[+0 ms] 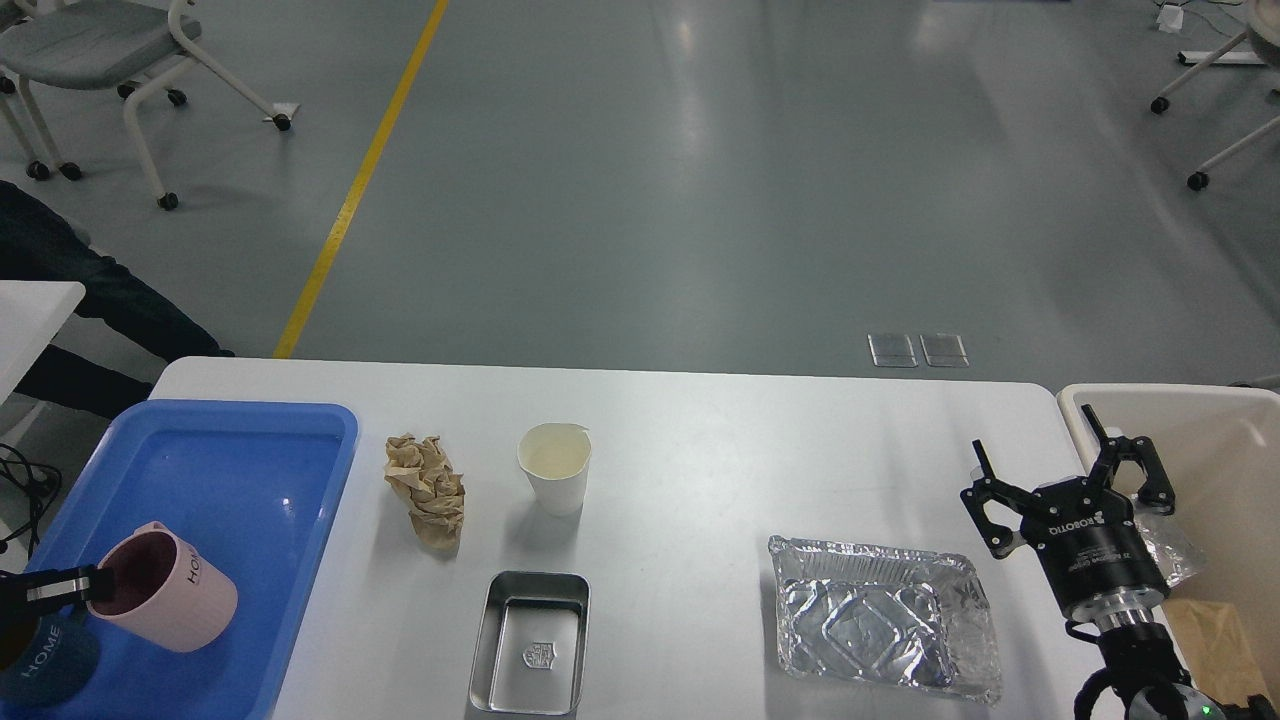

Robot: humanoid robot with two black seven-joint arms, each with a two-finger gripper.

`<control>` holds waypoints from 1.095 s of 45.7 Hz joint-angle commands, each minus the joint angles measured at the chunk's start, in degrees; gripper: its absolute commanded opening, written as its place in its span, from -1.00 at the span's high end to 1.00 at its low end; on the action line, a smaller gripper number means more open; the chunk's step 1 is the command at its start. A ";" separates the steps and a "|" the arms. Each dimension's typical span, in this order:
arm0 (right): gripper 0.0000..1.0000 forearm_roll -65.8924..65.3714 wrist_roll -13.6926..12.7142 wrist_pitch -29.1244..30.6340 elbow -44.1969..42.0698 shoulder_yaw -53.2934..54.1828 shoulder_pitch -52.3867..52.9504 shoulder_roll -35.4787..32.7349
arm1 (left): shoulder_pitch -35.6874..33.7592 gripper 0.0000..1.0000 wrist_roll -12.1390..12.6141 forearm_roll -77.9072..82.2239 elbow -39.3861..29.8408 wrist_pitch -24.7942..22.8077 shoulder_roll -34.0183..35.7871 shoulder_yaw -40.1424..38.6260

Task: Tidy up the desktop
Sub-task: 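Carry the pink mug with the left gripper onto the blue tray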

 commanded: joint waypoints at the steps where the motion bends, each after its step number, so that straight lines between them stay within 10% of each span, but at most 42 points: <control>1: -1.00 -0.10 0.00 -0.01 0.00 0.03 0.09 0.19 | 0.44 1.00 -0.01 0.15 1.86 1.23 -2.04 1.06; 20: -1.00 -0.10 0.00 -0.01 0.00 -0.06 0.09 0.28 | 3.78 0.84 0.34 3.58 1.86 6.15 -3.80 2.03; 22: -1.00 -0.10 0.00 -0.01 0.00 0.03 0.09 0.28 | 3.69 0.62 0.17 3.23 1.86 6.24 -3.71 2.03; 27: -1.00 -0.10 0.00 -0.01 0.00 0.03 0.09 0.28 | 3.52 -0.67 -0.18 2.26 1.59 5.98 -3.10 1.50; 50: -1.00 -0.19 0.00 -0.01 0.00 -0.15 0.97 0.28 | 2.46 -0.93 -2.38 -0.29 -4.20 4.48 1.38 0.54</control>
